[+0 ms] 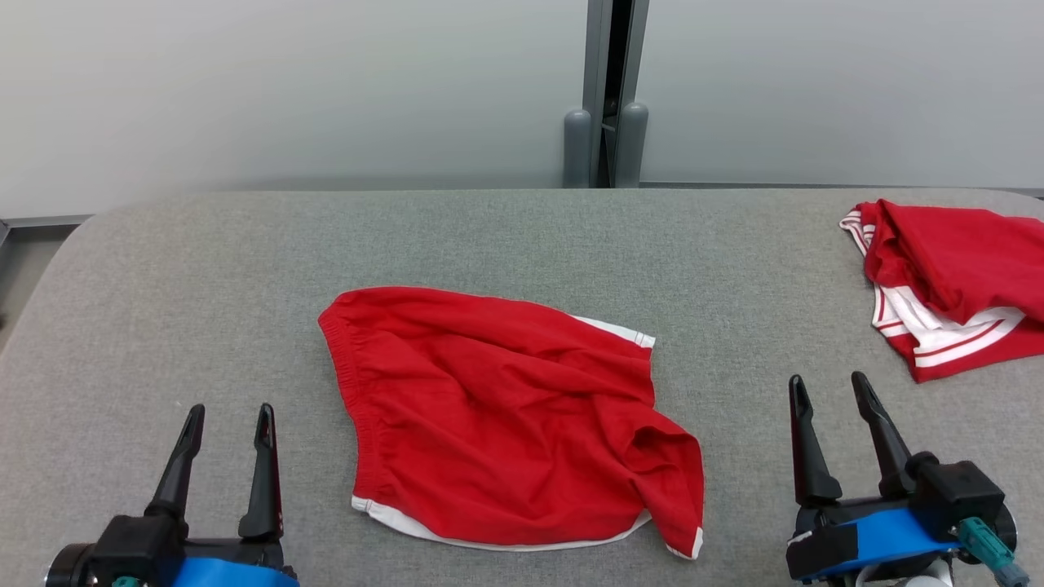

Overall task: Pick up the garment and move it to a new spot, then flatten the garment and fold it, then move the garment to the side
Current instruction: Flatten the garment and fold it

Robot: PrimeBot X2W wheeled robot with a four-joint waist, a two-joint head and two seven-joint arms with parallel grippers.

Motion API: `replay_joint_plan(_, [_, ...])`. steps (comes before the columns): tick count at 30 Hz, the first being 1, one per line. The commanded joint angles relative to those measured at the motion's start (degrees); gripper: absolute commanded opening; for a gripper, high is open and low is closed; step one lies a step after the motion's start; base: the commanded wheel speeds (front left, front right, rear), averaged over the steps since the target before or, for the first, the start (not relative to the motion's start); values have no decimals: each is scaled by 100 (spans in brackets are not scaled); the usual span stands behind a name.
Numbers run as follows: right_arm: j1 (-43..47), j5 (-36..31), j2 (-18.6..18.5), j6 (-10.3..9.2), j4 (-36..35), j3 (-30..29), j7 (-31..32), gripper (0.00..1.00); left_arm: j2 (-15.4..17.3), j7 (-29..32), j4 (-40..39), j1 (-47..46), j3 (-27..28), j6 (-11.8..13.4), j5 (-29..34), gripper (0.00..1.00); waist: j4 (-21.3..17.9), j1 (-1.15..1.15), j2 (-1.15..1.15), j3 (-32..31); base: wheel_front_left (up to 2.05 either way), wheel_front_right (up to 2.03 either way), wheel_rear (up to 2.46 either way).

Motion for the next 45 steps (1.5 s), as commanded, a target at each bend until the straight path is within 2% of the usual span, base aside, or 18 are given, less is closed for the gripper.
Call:
replay_joint_plan(1, [111, 20, 9, -2, 26, 19, 3, 100, -9, -14, -60, 136, 27, 26, 51, 100, 35, 1, 0, -72, 0, 0, 0])
replay_joint_plan(12, [243, 50, 9, -2, 106, 119, 3, 100, -108, -14, -210, 351, 75, -52, 142, 100, 102, 1, 0, -166, 0, 0, 0])
replay_joint_plan(18, [104, 126, -77, -2, 285, 627, 3, 100, -130, -14, -178, 273, 90, -88, 147, 100, 91, 1, 0, -110, 0, 0, 0])
replay_joint_plan(25, [-140, 398, -221, -2, 961, 1822, 3, 100, -150, -14, -141, 164, 1, -116, 161, 100, 161, 1, 0, -41, 0, 0, 0])
replay_joint_plan(28, [-362, 548, -242, -2, 1324, 2131, 40, 100, -156, -14, -121, 129, -37, -130, 136, 100, 215, 1, 0, 5, 0, 0, 0])
replay_joint_plan(33, [-820, 570, -227, -2, 1962, 2365, 190, 100, -160, -14, -114, 66, -99, -143, 111, 100, 311, 1, 0, 115, 0, 0, 0])
replay_joint_plan(43, [-1725, 630, -133, -2, 3118, 2358, 237, 100, -161, -14, -75, -111, -292, -84, -8, 100, 520, 1, 0, 342, 0, 0, 0])
replay_joint_plan(44, [-1793, 641, -125, -2, 3205, 2355, 221, 80, -161, -14, -75, -121, -307, -71, -13, 100, 531, 1, 0, 352, 0, 0, 0])
replay_joint_plan(45, [-1868, 671, -117, -2, 3275, 2326, 188, 36, -161, -14, -74, -130, -319, -68, -29, 100, 543, 1, 0, 362, 0, 0, 0])
